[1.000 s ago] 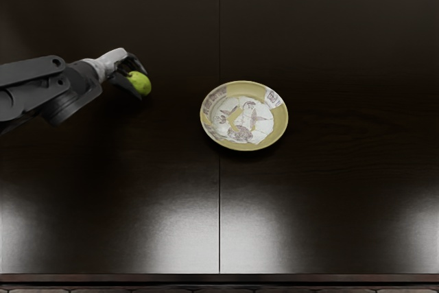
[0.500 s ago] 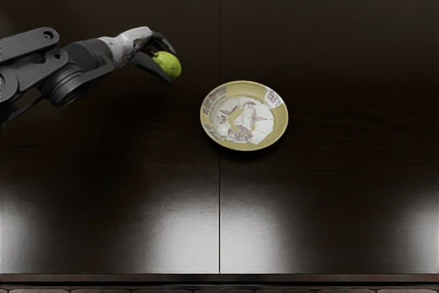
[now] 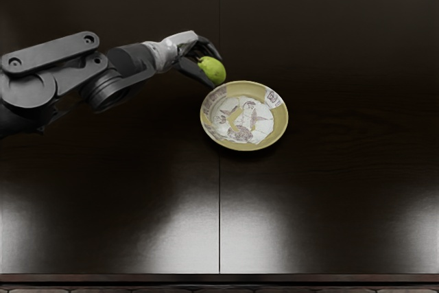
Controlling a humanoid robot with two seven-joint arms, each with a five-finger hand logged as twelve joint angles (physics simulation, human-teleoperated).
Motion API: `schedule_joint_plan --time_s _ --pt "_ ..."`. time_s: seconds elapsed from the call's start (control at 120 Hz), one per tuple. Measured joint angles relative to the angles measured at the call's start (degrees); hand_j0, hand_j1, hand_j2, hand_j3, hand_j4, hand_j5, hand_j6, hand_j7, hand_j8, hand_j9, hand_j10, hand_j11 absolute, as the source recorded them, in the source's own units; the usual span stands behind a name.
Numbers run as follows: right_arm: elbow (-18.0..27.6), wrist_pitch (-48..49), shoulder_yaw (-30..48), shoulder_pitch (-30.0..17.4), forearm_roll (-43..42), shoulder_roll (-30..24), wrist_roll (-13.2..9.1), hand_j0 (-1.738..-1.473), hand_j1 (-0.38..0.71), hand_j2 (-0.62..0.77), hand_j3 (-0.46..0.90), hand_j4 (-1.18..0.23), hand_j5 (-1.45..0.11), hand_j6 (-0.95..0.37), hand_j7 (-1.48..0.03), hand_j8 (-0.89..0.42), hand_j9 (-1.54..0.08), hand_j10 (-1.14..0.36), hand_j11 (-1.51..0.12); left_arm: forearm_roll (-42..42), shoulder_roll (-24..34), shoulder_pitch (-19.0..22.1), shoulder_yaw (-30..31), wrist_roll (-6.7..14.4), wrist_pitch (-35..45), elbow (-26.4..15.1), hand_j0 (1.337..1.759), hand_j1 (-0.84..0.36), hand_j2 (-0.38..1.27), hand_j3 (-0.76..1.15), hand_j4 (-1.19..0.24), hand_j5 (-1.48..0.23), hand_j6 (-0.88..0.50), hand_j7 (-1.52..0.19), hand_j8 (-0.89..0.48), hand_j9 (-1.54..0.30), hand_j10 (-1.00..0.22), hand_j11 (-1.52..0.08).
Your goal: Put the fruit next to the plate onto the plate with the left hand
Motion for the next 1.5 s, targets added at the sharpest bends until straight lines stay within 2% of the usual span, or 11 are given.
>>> schedule_joint_plan --time_s 0.508,0.542,0.575,0.65,0.892,1.325,1.5 --pt "0.00 0.00 0.00 0.00 0.00 0.00 0.00 -1.658 -0.33 0.00 0.00 -0.02 -0.02 -0.02 -0.02 -0.02 -0.02 -0.02 -0.02 -0.39 -1.65 1.55 0.67 0.03 0.06 0.41 1.653 -0.38 0.45 0.00 -0.54 -0.98 -0.36 -0.96 -0.45 -0.93 -0.68 -0.93" --pt "0.00 0.00 0.00 0.00 0.00 0.00 0.00 -1.658 -0.33 0.00 0.00 -0.02 -0.02 -0.02 -0.02 -0.02 -0.02 -0.02 -0.02 -0.20 -3.32 1.70 0.75 0.06 0.17 0.46 1.653 -0.38 0.42 0.00 -0.54 -0.97 -0.35 -0.95 -0.45 -0.93 -0.68 -0.93" --pt "0.01 0.00 0.00 0.00 0.00 0.00 0.00 -1.658 -0.33 0.00 0.00 -0.02 -0.02 -0.02 -0.02 -0.02 -0.02 -0.02 -0.02 -0.35 -4.41 1.77 1.02 0.01 0.12 0.43 1.653 -0.37 0.47 0.00 -0.54 -0.98 -0.36 -0.95 -0.47 -0.93 -0.68 -0.93" --pt "0.01 0.00 0.00 0.00 0.00 0.00 0.00 -1.658 -0.33 0.00 0.00 -0.02 -0.02 -0.02 -0.02 -0.02 -0.02 -0.02 -0.02 -0.27 -4.76 1.68 1.53 0.01 0.19 0.45 1.654 -0.34 0.38 0.00 -0.57 -0.97 -0.39 -0.94 -0.48 -0.92 -0.69 -0.92" --pt "-0.01 0.00 0.00 0.00 0.00 0.00 0.00 -1.658 -0.33 0.00 0.00 -0.02 -0.02 -0.02 -0.02 -0.02 -0.02 -0.02 -0.02 -0.10 -5.44 1.77 2.56 -0.03 0.27 0.48 1.655 -0.30 0.32 0.00 -0.60 -0.96 -0.43 -0.92 -0.51 -0.92 -0.69 -0.91" --pt "0.00 0.00 0.00 0.00 0.00 0.00 0.00 -1.658 -0.33 0.00 0.00 -0.02 -0.02 -0.02 -0.02 -0.02 -0.02 -0.02 -0.02 -0.27 -6.03 2.85 3.44 -0.18 0.26 0.54 1.655 -0.31 0.35 0.00 -0.61 -0.94 -0.43 -0.92 -0.51 -0.91 -0.68 -0.90" --pt "0.01 0.00 0.00 0.00 0.00 0.00 0.00 -1.658 -0.33 0.00 0.00 -0.02 -0.02 -0.02 -0.02 -0.02 -0.02 -0.02 -0.02 -0.25 -6.11 2.83 4.22 -0.25 0.45 0.63 1.656 -0.29 0.33 0.00 -0.63 -0.87 -0.45 -0.86 -0.53 -0.85 -0.64 -0.85"
